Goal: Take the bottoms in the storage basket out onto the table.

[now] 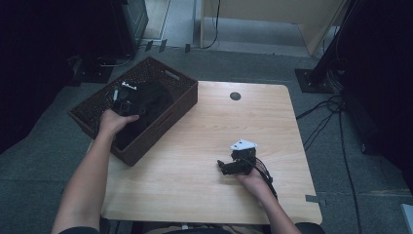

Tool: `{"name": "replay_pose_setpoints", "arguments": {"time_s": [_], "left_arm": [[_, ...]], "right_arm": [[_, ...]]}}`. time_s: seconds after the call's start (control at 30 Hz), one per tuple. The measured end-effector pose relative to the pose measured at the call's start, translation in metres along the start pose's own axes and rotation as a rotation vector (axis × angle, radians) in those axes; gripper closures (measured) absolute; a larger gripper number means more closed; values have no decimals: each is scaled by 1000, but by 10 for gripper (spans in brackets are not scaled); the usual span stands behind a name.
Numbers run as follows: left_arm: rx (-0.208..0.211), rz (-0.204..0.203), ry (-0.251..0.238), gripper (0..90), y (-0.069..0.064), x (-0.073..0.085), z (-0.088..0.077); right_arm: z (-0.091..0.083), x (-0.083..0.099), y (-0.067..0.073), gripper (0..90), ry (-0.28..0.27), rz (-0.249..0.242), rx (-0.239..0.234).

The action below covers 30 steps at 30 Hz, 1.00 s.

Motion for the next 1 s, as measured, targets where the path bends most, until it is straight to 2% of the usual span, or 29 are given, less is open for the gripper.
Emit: {"name": "replay_pose_setpoints", "arguments": {"time_s": [0.07,0.13,0.17,0.23,0.27,0.33,0.37,0.4,0.43,0.5,0.57,0.6,0.63,0.67,0.8,0.83,0.87,0.9,0.93,1.0], "left_arm": [[-17,1,8,168,5,0,9],[-52,3,9,160,10,1,19],[-74,-4,-7,131,15,2,29],[-84,-1,-24,108,17,3,33],[-98,-4,-30,69,18,4,36],[-111,-37,-20,33,24,6,40],[-109,-69,-12,33,27,7,39],[-116,-124,7,33,35,8,36],[-116,-124,7,32,35,8,36],[-64,-162,9,33,42,13,37],[-60,-169,5,28,43,15,39],[-74,-167,-7,28,42,16,41],[-98,-148,-10,2,41,16,44],[-139,-137,-17,0,37,16,48],[-163,-134,-25,0,36,17,49],[-162,-114,-39,67,32,16,47],[-162,-114,-39,125,32,16,47],[-151,-99,-50,125,29,16,46],[-126,-101,-54,230,27,15,46],[-112,-107,-51,319,25,14,44]], "right_arm": [[0,0,0,4,0,0,0],[0,0,0,4,0,0,0],[0,0,0,4,0,-1,0],[0,0,0,4,0,0,0],[0,0,0,4,0,0,0],[0,0,0,4,0,-1,0],[0,0,0,4,0,0,-1],[0,0,0,4,0,1,0],[0,0,0,4,0,1,0],[0,0,1,4,0,2,-1],[0,1,1,4,1,3,-1],[0,1,1,4,1,3,-1],[0,1,1,4,-1,3,0],[0,1,1,4,-1,2,-1],[-1,1,1,4,0,2,-1],[-1,1,1,4,0,2,-1],[-1,1,1,4,0,2,-1],[-1,1,1,4,1,3,-1],[-1,1,1,4,0,2,-1],[-1,1,1,4,0,2,-1]]}}
Point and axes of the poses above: each handheld gripper's, and its own axes: z roughly forward along the jaws, x roughly out of its underside, y roughly to its left, the point moved 5 cm from there along z, roughly forward along the jaws, and after that the axes turned 15 degrees about y, right-handed, at the moved point
